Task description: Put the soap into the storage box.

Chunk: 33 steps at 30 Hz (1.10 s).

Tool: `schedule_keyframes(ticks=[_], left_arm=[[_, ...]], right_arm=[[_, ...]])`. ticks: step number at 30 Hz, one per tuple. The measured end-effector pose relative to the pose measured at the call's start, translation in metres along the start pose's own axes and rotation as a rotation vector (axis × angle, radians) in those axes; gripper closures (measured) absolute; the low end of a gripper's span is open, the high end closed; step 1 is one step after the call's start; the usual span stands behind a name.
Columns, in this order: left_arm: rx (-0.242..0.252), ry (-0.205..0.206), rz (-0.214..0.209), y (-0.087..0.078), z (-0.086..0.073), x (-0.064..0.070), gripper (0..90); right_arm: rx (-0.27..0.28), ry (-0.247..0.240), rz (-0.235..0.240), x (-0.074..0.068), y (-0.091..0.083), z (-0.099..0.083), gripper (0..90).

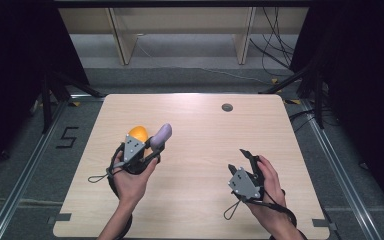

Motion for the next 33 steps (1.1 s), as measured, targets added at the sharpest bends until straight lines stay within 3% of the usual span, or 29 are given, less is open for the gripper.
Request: schedule_keyframes(ticks=[9,18,26,33], left_arm=[[0.007,-0.003,0.052,0.001,0.001,-0.014,58.8],[0.018,-0.023,0.129,0.005,0.000,-0.032,58.8],[0.010,-0.044,0.178,0.007,-0.004,-0.043,58.7],[0.008,-0.052,0.217,0.011,-0.007,-0.053,58.8]], right_arm=[[-0.007,0.017,0.006,0.000,0.000,-0.002,39.6],[-0.010,0.031,0.014,0.001,0.000,-0.004,39.5],[-0.016,0.007,0.007,0.003,0.001,-0.004,39.3],[-0.014,0.038,0.023,0.001,0.001,-0.005,39.0]])
Point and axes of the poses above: each handheld gripper's, and its own axes: y roughly forward along the jaws, z roughly out of its top, x roughly to its right, the point moved 6 cm from there along y, roughly forward along the jaws, and after that the axes turned 12 degrees about z, right-handed, at the moved point
